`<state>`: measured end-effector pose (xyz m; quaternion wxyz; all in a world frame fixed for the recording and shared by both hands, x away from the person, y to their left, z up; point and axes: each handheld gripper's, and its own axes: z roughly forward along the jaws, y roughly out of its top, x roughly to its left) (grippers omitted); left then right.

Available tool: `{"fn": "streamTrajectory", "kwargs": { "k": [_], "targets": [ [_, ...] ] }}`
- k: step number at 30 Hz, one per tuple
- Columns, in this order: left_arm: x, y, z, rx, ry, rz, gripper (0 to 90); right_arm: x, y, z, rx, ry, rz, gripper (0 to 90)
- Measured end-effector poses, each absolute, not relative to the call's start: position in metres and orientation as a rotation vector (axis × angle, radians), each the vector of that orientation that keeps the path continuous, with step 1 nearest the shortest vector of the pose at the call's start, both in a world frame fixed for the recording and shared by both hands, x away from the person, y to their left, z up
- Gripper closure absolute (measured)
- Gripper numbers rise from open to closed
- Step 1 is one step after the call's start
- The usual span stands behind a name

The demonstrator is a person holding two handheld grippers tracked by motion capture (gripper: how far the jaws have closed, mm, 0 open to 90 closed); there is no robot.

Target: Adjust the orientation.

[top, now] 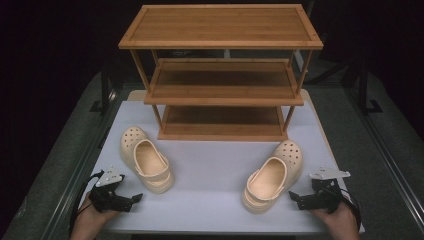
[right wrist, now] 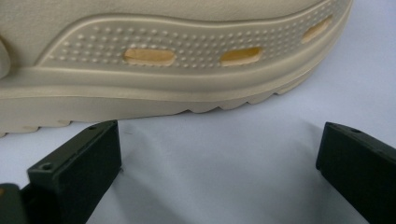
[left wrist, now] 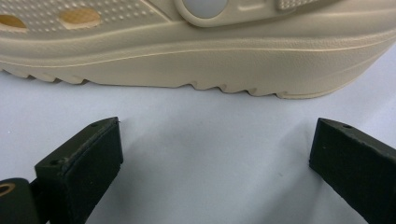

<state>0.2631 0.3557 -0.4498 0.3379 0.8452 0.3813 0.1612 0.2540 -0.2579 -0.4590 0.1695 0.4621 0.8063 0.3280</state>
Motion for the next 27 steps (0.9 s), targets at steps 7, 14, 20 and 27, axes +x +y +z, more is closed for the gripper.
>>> {"fn": "streamTrajectory", "kwargs": {
  "k": [7, 14, 20, 27],
  "targets": [
    [0.263, 0.356, -0.450, 2.200, 0.994, 0.417, 2.2, 0.254, -0.258, -0.459, 1.309, 2.289, 0.936, 0.0],
    [0.258, 0.359, -0.447, 2.189, 0.988, 0.428, 12.4, 0.253, -0.258, -0.460, 1.307, 2.283, 0.940, 0.0],
    [0.256, 0.368, -0.438, 2.180, 1.014, 0.415, 31.1, 0.253, -0.258, -0.460, 1.307, 2.284, 0.940, 0.0],
    [0.258, 0.376, -0.427, 2.158, 1.040, 0.412, 60.2, 0.253, -0.258, -0.460, 1.307, 2.283, 0.942, 0.0]
  ]
}}
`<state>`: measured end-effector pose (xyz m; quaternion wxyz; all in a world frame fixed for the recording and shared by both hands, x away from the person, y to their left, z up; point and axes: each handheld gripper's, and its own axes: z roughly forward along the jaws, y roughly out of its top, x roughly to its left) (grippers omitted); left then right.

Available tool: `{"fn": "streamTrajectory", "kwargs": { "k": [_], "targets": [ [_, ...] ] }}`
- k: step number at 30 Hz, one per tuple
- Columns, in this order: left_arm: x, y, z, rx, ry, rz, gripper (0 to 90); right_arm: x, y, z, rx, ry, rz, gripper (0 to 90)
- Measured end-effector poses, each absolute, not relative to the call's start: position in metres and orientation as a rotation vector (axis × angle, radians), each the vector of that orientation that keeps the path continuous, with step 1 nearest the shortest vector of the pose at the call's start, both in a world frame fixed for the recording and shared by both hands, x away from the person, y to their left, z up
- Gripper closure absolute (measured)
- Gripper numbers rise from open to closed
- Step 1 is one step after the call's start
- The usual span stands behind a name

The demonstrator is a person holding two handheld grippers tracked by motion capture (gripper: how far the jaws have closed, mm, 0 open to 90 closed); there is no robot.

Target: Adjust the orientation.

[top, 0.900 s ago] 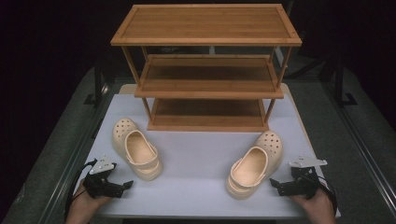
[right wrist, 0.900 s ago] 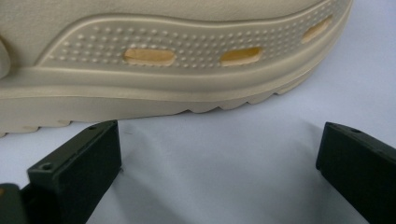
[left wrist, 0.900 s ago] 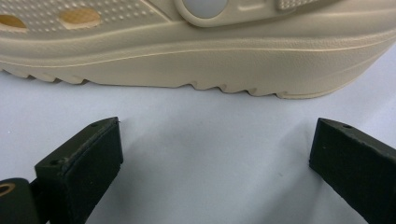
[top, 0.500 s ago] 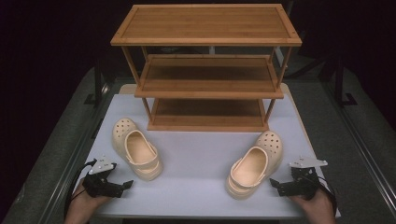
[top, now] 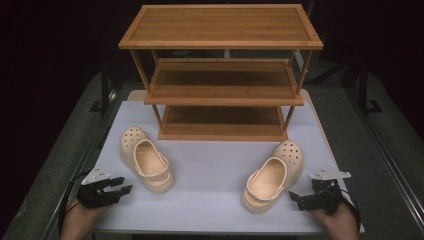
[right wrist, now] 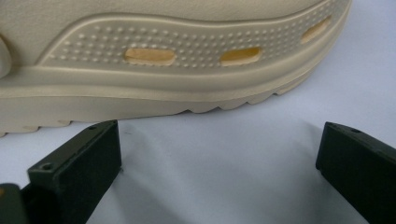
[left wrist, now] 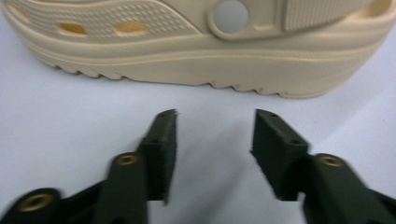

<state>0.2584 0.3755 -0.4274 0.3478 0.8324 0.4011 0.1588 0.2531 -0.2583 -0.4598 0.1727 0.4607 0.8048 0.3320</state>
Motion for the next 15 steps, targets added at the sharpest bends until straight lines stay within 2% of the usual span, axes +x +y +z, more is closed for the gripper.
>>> {"fn": "streamTrajectory", "kwargs": {
  "k": [2, 3, 5, 8, 15],
  "targets": [
    [0.261, 0.376, -0.424, 2.144, 1.055, 0.404, 67.3, 0.253, -0.258, -0.460, 1.307, 2.283, 0.941, 0.0],
    [0.262, 0.377, -0.422, 2.136, 1.061, 0.384, 67.3, 0.253, -0.258, -0.460, 1.308, 2.283, 0.942, 0.0],
    [0.265, 0.378, -0.418, 2.127, 1.071, 0.356, 78.9, 0.253, -0.258, -0.460, 1.308, 2.283, 0.942, 0.0],
    [0.267, 0.380, -0.414, 2.126, 1.080, 0.356, 89.6, 0.253, -0.258, -0.460, 1.308, 2.283, 0.942, 0.0],
    [0.284, 0.388, -0.399, 2.122, 1.098, 0.388, 90.0, 0.253, -0.258, -0.460, 1.306, 2.283, 0.943, 0.0]
  ]
}}
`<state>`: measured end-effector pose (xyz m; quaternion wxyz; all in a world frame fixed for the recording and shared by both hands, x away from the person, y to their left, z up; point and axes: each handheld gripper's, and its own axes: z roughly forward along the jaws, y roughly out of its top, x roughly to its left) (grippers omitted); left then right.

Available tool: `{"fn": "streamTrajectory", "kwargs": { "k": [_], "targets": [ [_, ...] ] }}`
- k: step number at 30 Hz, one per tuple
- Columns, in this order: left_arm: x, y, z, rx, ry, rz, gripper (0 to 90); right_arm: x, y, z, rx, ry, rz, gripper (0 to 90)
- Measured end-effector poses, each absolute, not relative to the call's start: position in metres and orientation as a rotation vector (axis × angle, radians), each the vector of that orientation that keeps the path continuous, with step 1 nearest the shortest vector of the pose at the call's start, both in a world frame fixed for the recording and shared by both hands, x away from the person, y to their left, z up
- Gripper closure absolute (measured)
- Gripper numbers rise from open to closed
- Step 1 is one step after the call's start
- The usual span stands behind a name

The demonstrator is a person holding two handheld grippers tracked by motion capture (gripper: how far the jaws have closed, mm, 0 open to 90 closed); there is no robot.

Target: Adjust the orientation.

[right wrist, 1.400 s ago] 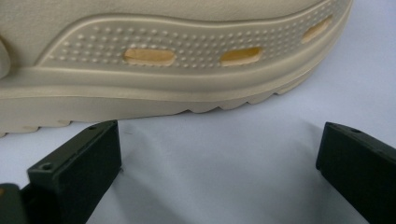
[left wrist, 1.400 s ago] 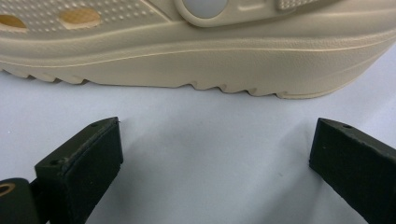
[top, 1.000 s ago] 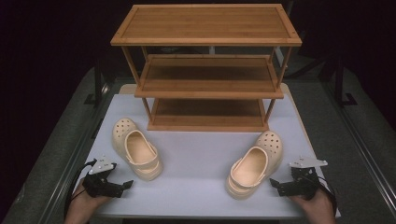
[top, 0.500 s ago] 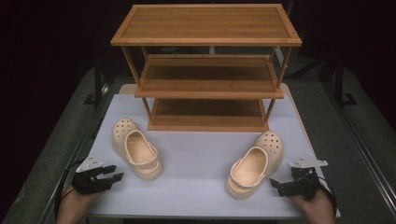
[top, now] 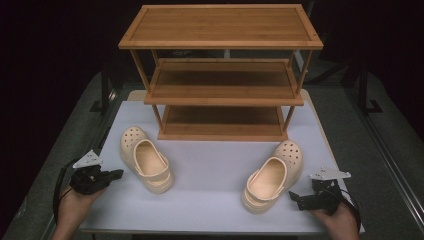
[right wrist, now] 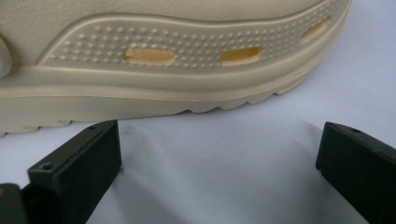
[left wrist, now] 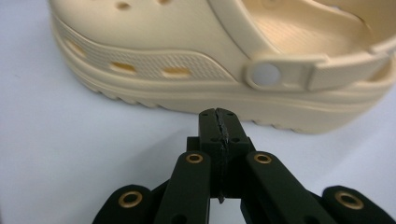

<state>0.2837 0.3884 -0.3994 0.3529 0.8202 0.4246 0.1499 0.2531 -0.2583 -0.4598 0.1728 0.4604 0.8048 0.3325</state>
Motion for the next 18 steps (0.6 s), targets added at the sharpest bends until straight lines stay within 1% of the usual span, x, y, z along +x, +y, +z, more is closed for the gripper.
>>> {"fn": "streamTrajectory", "kwargs": {
  "k": [5, 18],
  "targets": [
    [0.296, 0.394, -0.392, 2.107, 1.113, 0.409, 90.0, 0.253, -0.258, -0.460, 1.306, 2.283, 0.944, 0.0],
    [0.354, 0.400, -0.371, 2.078, 1.151, 0.472, 90.0, 0.253, -0.258, -0.460, 1.306, 2.282, 0.946, 0.0]
  ]
}}
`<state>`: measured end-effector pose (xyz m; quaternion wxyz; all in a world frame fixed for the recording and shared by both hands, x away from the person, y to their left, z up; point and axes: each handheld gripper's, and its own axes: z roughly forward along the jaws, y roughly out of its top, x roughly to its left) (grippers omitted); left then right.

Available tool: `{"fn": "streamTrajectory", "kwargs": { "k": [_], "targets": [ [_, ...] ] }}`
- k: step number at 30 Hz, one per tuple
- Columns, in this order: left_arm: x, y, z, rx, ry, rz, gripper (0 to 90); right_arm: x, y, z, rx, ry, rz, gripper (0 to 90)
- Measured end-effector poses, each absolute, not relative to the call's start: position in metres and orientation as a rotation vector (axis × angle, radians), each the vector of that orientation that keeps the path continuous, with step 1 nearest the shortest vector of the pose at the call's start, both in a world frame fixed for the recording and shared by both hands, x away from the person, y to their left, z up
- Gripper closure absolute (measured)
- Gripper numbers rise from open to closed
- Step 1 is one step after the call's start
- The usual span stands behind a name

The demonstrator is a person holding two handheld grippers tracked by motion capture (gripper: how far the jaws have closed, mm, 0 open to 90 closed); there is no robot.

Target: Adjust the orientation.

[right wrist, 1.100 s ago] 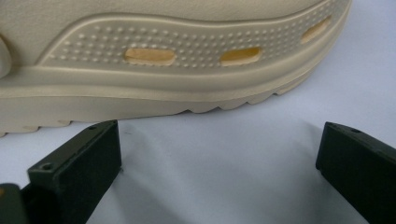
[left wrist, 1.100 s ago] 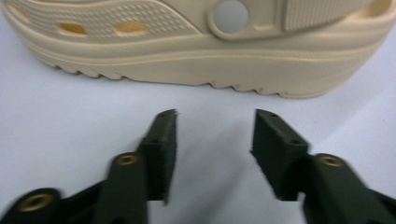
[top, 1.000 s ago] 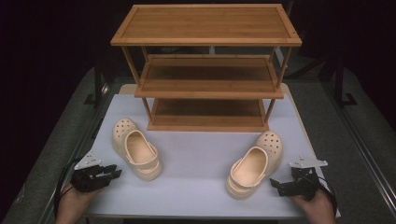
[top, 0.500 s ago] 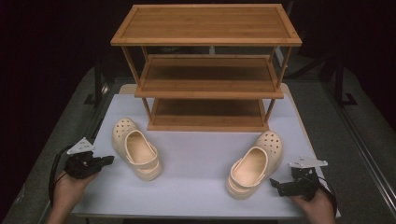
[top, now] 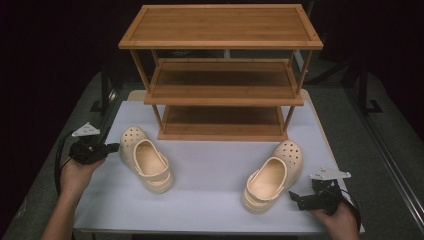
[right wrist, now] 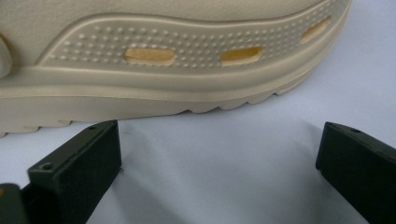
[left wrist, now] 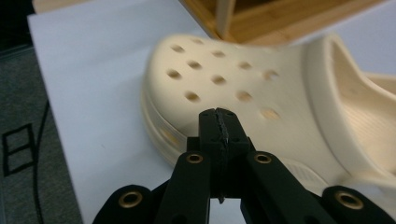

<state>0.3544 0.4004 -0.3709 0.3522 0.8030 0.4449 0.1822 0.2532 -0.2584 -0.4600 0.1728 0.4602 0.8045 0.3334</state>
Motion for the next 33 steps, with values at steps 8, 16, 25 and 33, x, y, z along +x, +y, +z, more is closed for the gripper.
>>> {"fn": "streamTrajectory", "kwargs": {
  "k": [8, 16, 25, 33],
  "targets": [
    [0.395, 0.404, -0.368, 2.093, 1.168, 0.523, 90.0, 0.253, -0.259, -0.460, 1.305, 2.282, 0.947, 0.0],
    [0.435, 0.404, -0.383, 2.122, 1.196, 0.524, 90.0, 0.253, -0.259, -0.460, 1.305, 2.282, 0.948, 0.0],
    [0.451, 0.401, -0.399, 2.127, 1.211, 0.483, 90.0, 0.253, -0.259, -0.460, 1.304, 2.282, 0.951, 0.0],
    [0.446, 0.394, -0.400, 2.132, 1.193, 0.465, 90.0, 0.253, -0.259, -0.460, 1.304, 2.282, 0.948, 0.0]
  ]
}}
